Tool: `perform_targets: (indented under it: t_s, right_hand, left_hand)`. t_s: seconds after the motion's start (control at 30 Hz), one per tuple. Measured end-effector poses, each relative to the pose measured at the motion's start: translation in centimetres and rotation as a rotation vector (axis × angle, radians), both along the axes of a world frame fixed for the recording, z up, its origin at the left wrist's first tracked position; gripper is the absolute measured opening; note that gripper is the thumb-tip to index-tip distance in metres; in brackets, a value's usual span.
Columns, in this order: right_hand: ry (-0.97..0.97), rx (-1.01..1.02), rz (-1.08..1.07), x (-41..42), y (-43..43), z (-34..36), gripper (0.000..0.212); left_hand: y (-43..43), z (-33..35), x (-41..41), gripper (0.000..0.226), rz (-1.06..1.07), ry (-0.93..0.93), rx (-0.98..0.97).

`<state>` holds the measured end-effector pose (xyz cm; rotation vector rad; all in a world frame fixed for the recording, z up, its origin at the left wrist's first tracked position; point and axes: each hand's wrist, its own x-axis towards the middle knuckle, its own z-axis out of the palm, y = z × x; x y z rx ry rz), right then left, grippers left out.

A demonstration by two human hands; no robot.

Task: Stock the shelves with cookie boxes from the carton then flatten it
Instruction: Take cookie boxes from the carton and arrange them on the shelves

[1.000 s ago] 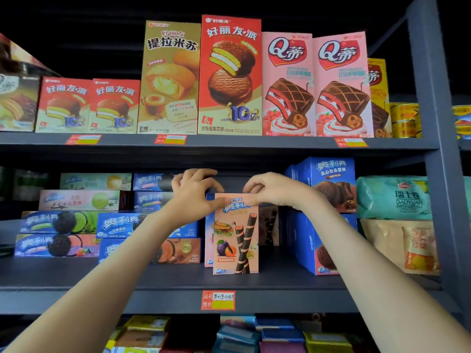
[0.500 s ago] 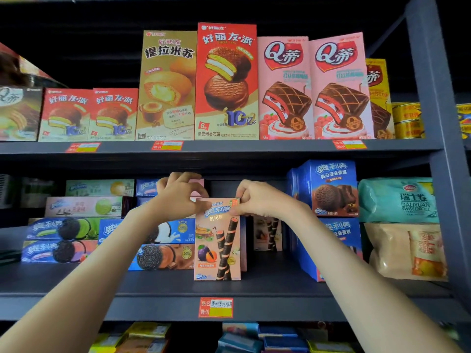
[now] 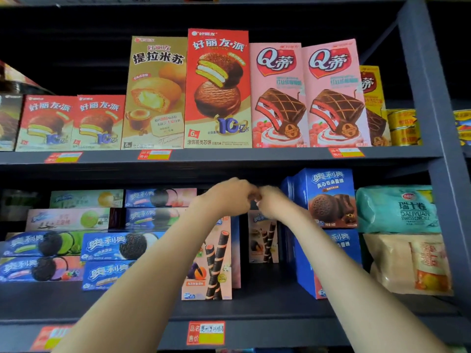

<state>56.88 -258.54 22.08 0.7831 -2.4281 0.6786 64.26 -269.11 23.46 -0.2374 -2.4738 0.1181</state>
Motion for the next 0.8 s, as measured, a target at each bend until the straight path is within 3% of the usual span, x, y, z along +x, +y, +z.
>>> perform_targets:
  t_s: [0.17, 0.33, 0.5, 0.63, 0.8]
  right_hand:
    - [-0.038, 0.111, -0.068, -3.1, -1.7, -0.7, 0.035]
    - [-0.051, 0.209, -0.085, -6.3, -3.4, -1.2, 0.055]
    - [-0.01, 0.422, -0.174, -8.5, -3.6, -2.2, 0.047]
    - [-0.067, 0.34, -0.188, -8.5, -3.6, -1.7, 0.061]
    - [0.047, 0.392, -0.29, -8.5, -3.6, -1.4, 0.05]
  left_hand:
    - [-0.4, 0.3, -1.0, 0.045, 0.116, -0.049, -0.017]
    - [-1.4, 1.0, -1.0, 0.036, 0.057, -0.127, 0.125]
    - [-2.2, 1.0, -1.7, 0.033, 0.051, -0.198, 0.135]
    - [-2.5, 0.5, -2.7, 0.029, 0.047, -0.2, 0.135]
    - [-2.6, 0.4, -2.6, 0.034, 0.073, -0.129, 0.155]
